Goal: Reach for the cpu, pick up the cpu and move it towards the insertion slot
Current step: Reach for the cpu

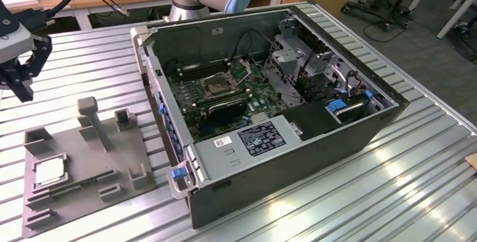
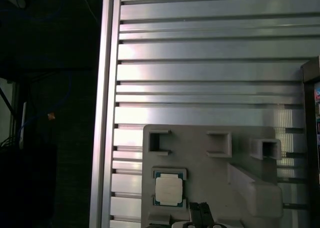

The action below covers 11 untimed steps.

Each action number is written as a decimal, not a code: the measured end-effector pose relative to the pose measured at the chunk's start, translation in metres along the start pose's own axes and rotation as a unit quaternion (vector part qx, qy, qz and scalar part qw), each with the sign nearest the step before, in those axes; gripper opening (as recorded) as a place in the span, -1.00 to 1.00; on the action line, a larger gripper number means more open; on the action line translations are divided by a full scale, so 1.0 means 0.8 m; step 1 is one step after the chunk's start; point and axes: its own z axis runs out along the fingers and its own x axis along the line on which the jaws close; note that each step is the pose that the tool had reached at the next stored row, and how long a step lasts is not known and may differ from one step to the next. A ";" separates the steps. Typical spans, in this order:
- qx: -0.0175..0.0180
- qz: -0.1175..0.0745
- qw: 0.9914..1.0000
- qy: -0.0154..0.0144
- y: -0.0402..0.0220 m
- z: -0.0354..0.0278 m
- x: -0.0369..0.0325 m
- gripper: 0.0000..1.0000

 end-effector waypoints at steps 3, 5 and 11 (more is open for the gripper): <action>0.000 0.000 1.000 0.000 0.0000 0.0010 0.0015 -0.79; 0.000 0.000 1.000 0.000 -0.0001 0.0024 0.0027 -0.79; 0.000 0.000 1.000 0.000 -0.0002 0.0062 0.0054 -0.79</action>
